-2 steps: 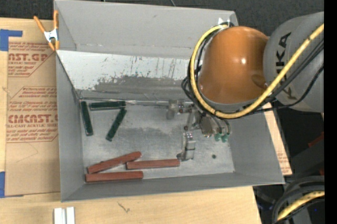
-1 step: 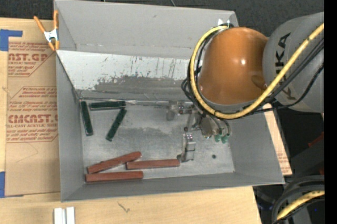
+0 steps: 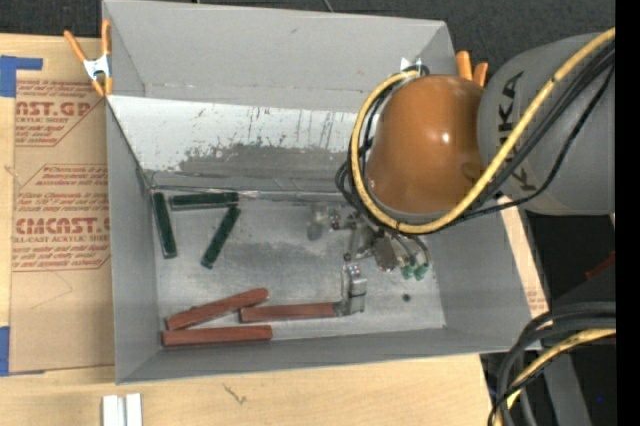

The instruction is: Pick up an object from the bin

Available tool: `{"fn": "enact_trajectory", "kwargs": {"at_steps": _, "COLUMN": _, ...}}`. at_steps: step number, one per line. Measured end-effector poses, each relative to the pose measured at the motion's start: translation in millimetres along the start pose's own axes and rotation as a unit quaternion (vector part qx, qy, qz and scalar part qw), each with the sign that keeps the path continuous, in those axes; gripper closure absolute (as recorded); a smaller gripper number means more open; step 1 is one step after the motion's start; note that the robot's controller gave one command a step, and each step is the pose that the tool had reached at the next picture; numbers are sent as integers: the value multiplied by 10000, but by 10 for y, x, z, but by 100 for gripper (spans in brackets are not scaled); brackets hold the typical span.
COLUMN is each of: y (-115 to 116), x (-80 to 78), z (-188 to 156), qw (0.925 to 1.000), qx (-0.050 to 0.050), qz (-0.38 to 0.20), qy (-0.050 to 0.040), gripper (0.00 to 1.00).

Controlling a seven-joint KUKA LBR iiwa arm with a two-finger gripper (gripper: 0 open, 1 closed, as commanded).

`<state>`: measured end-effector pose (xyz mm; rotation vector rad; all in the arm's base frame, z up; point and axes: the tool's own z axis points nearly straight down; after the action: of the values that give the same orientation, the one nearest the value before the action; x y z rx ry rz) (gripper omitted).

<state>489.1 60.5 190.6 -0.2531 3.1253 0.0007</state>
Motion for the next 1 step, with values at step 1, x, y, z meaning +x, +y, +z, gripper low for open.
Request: {"fn": "enact_trajectory", "kwargs": {"at_steps": 1, "y": -158, "x": 30, "z": 577, "qw": 9944, "qx": -2, "qz": -1056, "qy": 11, "gripper": 0}}
